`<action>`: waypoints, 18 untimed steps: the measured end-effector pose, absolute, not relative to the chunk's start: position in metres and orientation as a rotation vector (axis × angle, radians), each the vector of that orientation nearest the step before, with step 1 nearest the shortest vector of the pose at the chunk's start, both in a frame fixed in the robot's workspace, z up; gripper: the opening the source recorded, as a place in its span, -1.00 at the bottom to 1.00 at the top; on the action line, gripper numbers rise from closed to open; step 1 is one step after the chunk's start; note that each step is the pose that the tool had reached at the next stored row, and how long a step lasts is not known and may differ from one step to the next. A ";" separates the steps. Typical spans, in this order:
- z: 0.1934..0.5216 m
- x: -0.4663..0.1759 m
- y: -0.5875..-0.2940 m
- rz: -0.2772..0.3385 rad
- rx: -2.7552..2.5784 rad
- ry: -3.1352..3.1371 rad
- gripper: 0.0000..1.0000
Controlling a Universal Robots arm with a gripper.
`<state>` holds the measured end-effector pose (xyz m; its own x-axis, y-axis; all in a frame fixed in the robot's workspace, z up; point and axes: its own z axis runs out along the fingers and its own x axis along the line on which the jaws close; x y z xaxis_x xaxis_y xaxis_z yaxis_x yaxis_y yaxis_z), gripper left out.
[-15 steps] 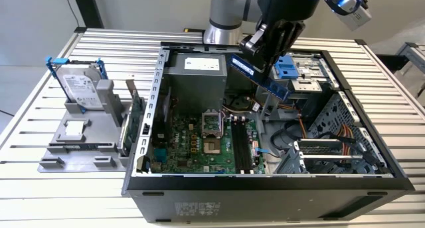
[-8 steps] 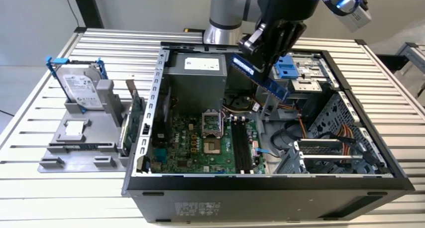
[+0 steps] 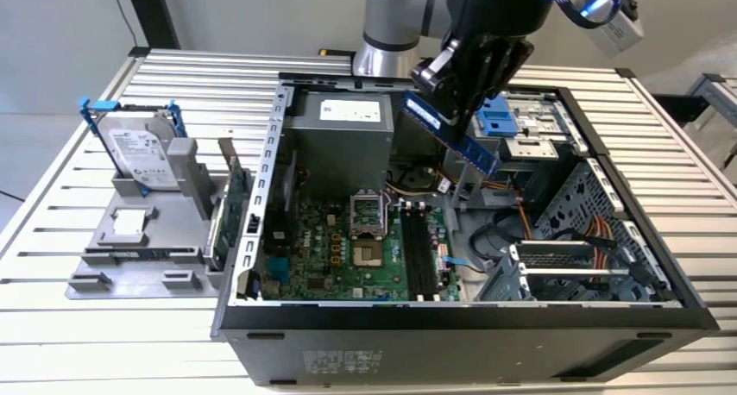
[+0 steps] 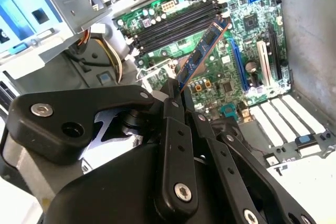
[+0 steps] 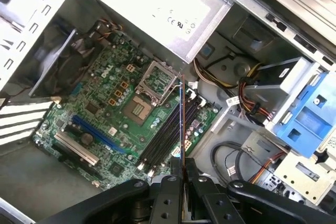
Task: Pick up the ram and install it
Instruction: 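Insert the ram into the slot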
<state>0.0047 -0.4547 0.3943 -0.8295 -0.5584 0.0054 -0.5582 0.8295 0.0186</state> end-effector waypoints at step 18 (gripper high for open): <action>0.394 0.005 -0.455 -0.026 0.732 -3.045 -1.00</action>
